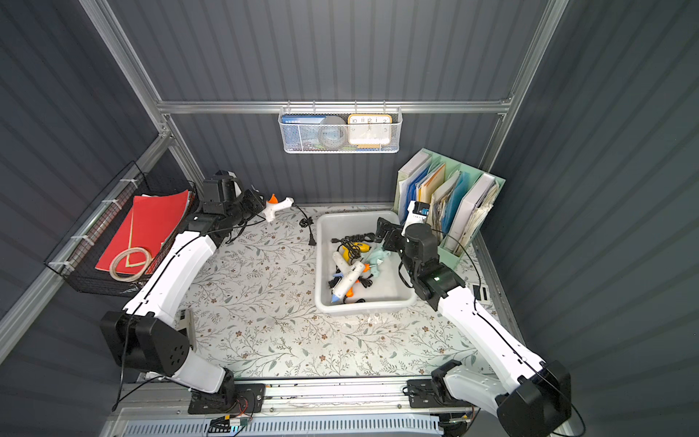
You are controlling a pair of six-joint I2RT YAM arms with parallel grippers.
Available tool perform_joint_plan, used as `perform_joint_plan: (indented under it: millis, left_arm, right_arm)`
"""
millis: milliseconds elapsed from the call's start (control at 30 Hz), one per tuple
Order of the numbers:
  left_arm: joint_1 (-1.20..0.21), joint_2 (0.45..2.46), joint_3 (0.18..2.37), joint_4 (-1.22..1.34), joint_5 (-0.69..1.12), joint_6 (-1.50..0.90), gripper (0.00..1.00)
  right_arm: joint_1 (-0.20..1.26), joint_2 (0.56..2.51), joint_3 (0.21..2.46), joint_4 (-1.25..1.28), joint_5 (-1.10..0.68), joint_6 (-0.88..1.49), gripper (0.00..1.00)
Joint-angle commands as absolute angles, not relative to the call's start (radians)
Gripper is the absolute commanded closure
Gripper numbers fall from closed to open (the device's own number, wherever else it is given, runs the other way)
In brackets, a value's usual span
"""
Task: Put the hot melt glue gun into the storage box
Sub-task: Pick up the hot melt adhesive gun from the center of the board, then place the hot melt adhesive gun in the storage box.
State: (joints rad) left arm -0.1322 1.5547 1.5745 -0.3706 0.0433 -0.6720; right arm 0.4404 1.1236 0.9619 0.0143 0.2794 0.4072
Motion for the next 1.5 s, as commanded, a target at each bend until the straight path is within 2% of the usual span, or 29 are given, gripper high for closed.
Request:
perform_joint_plan:
  millis: [0,267,700,1000,1467]
  left_arm:
    - [-0.149,1.501,1.572,-0.284,0.071,-0.698,1.0]
    - [-0.227,1.523,1.635,-0.268,0.077,-0.673,1.0]
    - [-0.415,1.723,1.842,-0.306,0.124,-0.596,1.0]
    - [-0.495,1.864,2.046,-0.478,0.227,-0.442,1.0]
    - [-0.535,1.974,2.132,-0.56,0.483,-0.209,1.0]
  right_arm:
    - [0.444,1.103,0.941,0.036,0.349,0.417,0.01]
    - [0.444,1.072,0.93,0.017,0.475,0.452,0.01]
    - [0.443,0.919,0.856,0.04,0.644,0.425,0.01]
    - [0.443,0.858,0.842,0.017,0.663,0.425,0.01]
    - [0.443,0.847,0.845,0.014,0.652,0.459,0.01]
